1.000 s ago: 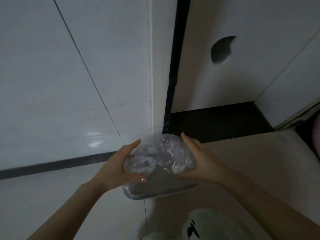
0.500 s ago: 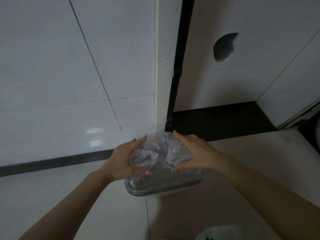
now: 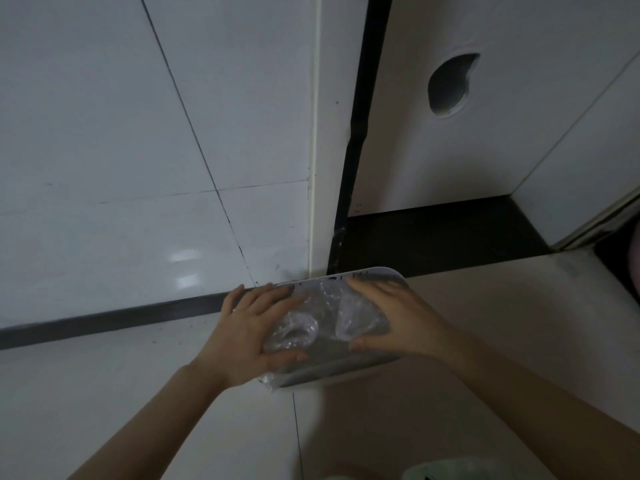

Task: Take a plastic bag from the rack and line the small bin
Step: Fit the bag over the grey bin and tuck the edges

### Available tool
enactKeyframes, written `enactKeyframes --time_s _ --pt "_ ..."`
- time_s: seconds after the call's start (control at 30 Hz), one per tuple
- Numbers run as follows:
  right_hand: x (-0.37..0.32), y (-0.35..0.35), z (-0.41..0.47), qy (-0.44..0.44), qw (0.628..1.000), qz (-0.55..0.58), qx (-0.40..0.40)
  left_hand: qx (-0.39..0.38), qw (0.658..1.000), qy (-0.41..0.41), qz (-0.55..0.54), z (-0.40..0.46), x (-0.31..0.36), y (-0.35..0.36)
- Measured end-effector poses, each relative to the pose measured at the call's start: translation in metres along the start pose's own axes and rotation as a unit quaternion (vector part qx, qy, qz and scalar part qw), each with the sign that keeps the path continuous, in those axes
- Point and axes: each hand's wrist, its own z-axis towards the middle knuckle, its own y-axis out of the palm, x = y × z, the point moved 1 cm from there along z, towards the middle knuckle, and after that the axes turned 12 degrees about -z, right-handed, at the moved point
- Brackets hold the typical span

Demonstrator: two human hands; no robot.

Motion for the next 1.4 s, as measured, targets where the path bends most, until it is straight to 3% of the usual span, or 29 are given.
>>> enactKeyframes --time_s 0.17,0.37,0.7,0.77,0.93,1.07,1.13,1.23,1.4 --pt "-0.013 -0.013 -0.014 -0.038 0.997 -0.069 0.021 0.073 0.997 0.025 -0.006 -0.025 0.011 -0.007" --pt "-0.008 0.002 -0.021 -0.045 0.979 -0.183 -0.076 0.004 0.999 -0.023 0.047 -0.039 0.005 0.012" --pt "-0.008 0.014 -0.009 0.024 0.972 -0.183 -0.149 -0.090 0.990 -0.067 0.083 -0.010 -0.007 0.013" --pt "-0.009 0.014 -0.011 0.035 0.981 -0.142 -0.129 -0.075 0.994 -0.056 0.055 -0.012 -0.008 0.008" --pt "-0.015 0.008 -0.003 0.082 0.993 -0.081 -0.001 0.058 0.996 -0.067 0.010 -0.016 0.000 0.003" --pt "-0.025 0.012 0.008 0.113 0.986 -0.110 -0.053 0.055 0.988 -0.145 0.024 -0.011 0.007 0.009" --pt "-0.028 0.018 0.012 0.125 0.980 -0.136 -0.071 0.075 0.990 -0.117 0.031 -0.015 0.008 0.011" --pt "-0.025 0.020 0.016 0.170 0.976 -0.131 -0.034 0.127 0.987 -0.093 0.010 -0.017 0.006 0.014" --pt "-0.014 0.010 0.014 0.168 0.972 -0.164 0.018 0.108 0.994 -0.029 0.013 0.004 0.013 0.024"
